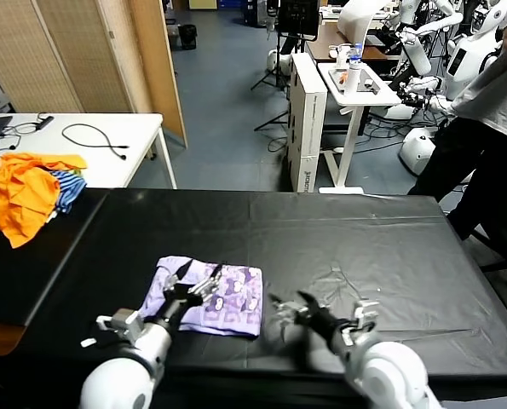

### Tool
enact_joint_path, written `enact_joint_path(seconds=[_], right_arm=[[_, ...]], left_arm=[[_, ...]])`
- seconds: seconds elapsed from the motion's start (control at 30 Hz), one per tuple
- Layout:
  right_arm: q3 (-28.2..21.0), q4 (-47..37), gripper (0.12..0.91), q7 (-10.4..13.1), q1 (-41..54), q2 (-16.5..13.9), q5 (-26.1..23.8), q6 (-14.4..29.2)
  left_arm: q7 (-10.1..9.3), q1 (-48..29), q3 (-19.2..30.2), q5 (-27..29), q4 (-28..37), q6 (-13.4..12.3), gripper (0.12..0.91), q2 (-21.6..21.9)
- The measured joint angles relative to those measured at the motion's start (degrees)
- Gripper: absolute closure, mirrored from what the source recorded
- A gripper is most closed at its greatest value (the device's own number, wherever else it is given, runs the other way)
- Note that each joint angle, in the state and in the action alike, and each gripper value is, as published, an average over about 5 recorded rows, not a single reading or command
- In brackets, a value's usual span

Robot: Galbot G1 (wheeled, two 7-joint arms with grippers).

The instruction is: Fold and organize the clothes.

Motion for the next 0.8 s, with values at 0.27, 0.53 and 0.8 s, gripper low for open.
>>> enact_joint_path(seconds=[0.27, 0.53, 0.8], right_arm=[[-4.57, -4.15, 0.143, -0.04, 2.34, 2.11, -0.60, 0.99], [-3.87, -4.42, 0.364, -0.13, 1.65, 2.23, -1.72, 1.23], [0.69, -2.80, 0.832, 0.18, -0.04, 0.35, -3.85, -1.34]], left_arm=[[-0.05, 1.39, -1.73, 2.91, 0.07, -0.71, 0.123, -0.37], [-0.26, 2.51, -3.71, 2.99, -0.29, -1.10, 0.123, -0.63], [-0.29, 3.04, -4.28, 3.72, -0.10, -1.53, 0.123, -1.40]])
